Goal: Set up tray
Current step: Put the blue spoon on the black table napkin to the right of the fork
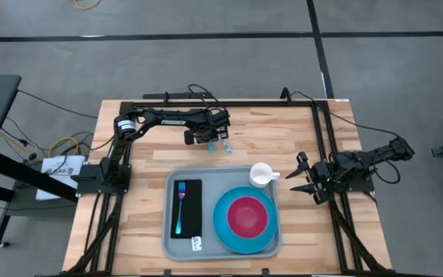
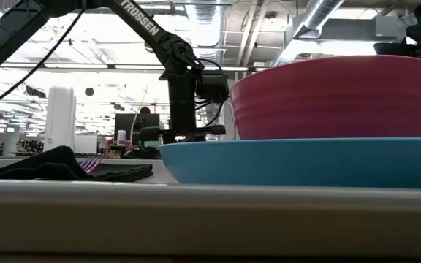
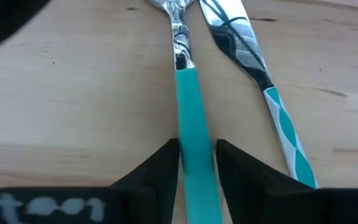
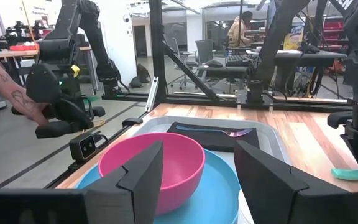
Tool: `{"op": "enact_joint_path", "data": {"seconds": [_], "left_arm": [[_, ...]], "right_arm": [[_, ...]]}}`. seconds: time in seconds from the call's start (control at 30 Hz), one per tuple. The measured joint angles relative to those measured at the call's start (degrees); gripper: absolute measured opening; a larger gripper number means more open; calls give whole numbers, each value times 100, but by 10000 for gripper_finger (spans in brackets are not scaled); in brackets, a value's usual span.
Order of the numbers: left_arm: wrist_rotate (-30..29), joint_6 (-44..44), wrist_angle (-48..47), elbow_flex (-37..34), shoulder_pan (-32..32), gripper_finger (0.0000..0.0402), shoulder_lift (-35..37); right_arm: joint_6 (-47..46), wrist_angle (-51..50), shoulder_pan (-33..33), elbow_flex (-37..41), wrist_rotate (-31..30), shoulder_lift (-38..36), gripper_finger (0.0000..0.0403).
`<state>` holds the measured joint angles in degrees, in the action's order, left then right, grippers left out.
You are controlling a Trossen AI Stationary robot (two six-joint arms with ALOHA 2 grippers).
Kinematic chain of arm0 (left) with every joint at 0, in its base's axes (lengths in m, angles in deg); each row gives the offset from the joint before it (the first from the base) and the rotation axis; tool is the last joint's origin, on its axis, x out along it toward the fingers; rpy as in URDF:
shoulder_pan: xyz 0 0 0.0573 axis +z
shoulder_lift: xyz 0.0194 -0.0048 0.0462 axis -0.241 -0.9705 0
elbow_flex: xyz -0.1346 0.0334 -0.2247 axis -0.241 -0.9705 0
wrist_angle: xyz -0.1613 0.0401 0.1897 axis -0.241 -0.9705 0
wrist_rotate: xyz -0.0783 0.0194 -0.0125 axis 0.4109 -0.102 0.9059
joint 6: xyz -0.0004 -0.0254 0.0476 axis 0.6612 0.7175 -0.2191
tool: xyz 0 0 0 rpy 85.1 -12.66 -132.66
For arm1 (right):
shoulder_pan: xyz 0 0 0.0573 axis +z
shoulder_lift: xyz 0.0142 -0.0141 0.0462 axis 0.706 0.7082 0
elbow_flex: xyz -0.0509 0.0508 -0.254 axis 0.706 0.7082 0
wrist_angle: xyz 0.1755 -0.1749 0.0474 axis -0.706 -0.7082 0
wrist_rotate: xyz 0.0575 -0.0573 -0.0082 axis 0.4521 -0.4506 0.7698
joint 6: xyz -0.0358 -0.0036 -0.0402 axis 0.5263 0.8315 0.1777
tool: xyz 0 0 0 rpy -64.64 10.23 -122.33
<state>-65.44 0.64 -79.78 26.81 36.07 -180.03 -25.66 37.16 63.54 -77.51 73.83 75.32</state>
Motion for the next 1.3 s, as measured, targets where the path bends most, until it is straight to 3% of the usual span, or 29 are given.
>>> {"op": "enact_joint_path", "data": {"seconds": [0.23, 0.6, 0.93, 1.1, 1.3], "left_arm": [[34, -261, -127, 9, -13, 42, -5], [0, -705, -275, -24, -30, 50, 156], [-261, -575, -1053, -24, -77, 42, 952], [-367, 139, -1492, -20, -606, 42, 1438], [-622, 1251, -1645, -17, -1748, 42, 1904]], "right_arm": [[0, 0, 0, 1, 0, 0, 188], [0, 0, 0, 2, 0, 0, 188], [0, 0, 0, 1, 0, 0, 188], [0, 2, 0, 2, 0, 0, 188], [0, 0, 0, 0, 0, 0, 188]]}}
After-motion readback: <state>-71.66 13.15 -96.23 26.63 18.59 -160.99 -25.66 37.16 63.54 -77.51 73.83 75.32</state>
